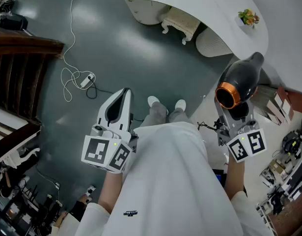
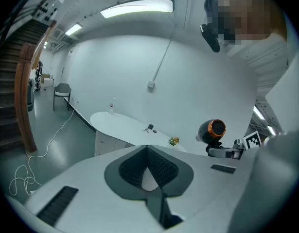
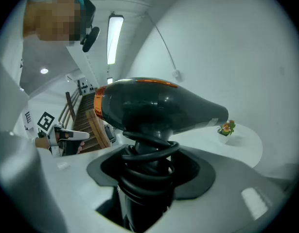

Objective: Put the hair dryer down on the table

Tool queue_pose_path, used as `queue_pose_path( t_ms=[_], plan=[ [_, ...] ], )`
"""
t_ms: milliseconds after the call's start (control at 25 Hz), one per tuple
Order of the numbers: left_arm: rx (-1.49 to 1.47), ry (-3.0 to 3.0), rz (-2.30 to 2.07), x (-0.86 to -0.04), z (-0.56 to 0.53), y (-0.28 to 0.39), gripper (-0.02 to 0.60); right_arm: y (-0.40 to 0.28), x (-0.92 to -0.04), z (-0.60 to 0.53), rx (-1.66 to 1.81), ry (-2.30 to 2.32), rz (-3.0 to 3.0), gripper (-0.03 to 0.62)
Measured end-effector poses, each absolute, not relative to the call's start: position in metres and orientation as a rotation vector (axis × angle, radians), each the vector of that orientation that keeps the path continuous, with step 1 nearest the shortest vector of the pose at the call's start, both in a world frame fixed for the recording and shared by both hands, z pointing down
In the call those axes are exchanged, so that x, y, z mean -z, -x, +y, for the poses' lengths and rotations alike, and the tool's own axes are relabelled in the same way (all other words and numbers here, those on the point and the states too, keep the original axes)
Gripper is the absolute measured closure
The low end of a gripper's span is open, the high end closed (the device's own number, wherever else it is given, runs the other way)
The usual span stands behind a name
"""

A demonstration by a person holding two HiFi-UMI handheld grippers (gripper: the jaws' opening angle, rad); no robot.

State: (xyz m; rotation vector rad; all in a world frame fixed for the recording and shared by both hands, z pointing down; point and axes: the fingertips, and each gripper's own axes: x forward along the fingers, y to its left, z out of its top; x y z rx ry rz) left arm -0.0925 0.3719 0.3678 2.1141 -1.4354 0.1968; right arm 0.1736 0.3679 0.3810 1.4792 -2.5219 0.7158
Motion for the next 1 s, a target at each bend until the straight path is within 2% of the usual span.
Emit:
queue_pose_path(
  t_ms=[560, 1000],
  plan=[
    [-0.145, -2.193, -1.457, -0.333, 0.449, -0.012, 0.572, -0.256, -0.32, 0.455, -0.555, -1.573, -2.687, 0.309],
    [-0.12, -2.283, -1.43, -0.317, 0.498, -0.096, 0.572, -0.296, -0.319, 0.497, -0.574, -1.523, -2.81, 0.309]
  ],
)
